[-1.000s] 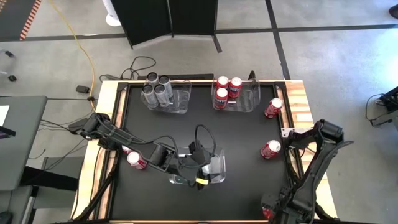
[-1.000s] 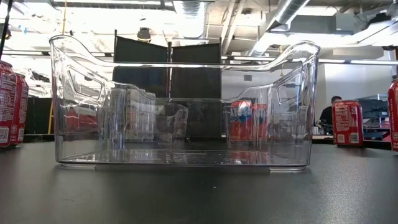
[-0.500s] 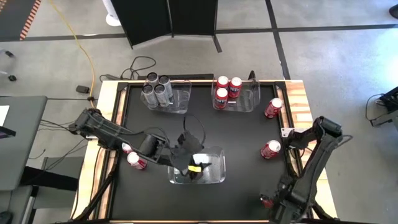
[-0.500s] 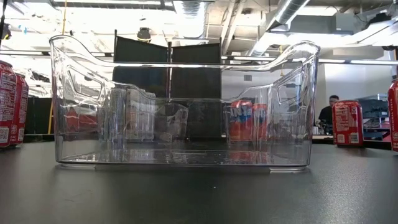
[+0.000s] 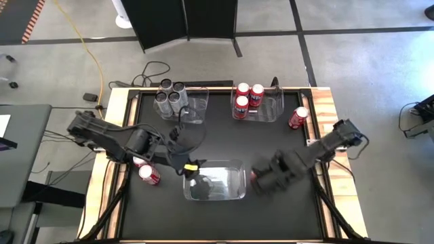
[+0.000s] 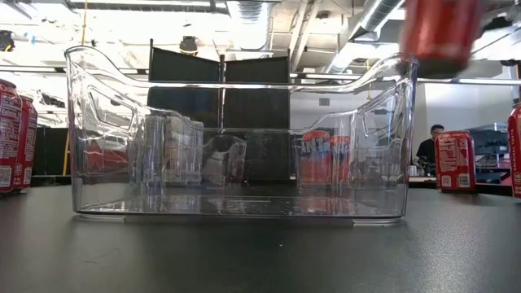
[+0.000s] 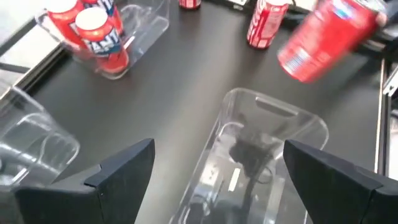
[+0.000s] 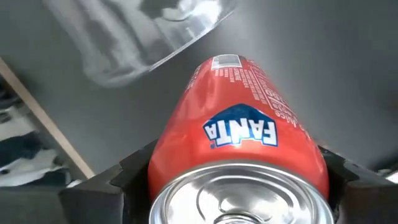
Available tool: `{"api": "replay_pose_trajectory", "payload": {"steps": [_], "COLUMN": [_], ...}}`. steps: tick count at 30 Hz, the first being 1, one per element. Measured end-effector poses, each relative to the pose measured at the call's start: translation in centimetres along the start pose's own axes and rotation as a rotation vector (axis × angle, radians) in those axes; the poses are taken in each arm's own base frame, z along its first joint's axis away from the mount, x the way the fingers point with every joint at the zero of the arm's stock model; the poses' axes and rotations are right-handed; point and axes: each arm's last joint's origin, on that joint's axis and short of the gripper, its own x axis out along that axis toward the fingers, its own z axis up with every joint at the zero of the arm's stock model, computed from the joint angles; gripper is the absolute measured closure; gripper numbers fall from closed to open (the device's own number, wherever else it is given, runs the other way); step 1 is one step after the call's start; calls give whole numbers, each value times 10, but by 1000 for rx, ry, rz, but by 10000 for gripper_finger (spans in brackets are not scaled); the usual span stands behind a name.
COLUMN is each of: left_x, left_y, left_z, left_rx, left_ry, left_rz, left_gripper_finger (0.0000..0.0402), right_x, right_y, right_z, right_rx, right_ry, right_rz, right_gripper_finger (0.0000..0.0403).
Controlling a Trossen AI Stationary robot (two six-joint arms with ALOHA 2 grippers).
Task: Sort soda cans
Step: Put the red soda can into the top right transparent bin
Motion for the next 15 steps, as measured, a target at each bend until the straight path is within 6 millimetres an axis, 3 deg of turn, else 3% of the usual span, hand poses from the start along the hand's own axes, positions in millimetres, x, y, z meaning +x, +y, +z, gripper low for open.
{"api": "replay_pose_trajectory", "payload": {"steps": [9, 15], "left_x": [-6, -8], "left_y": [4, 7], "left_z": [-14, -18], "left_rx": [-2, -24], "left_ry": [95, 107], "left_rz": [64, 121], "left_gripper_finger": [50, 50], "right_x": [9, 14], "right_y": [-60, -122], "right_z": [69, 112], "right_rx": [4, 176], "right_ry": [24, 10], "right_rz": [-72, -136], "right_gripper_finger": [102, 102]}}
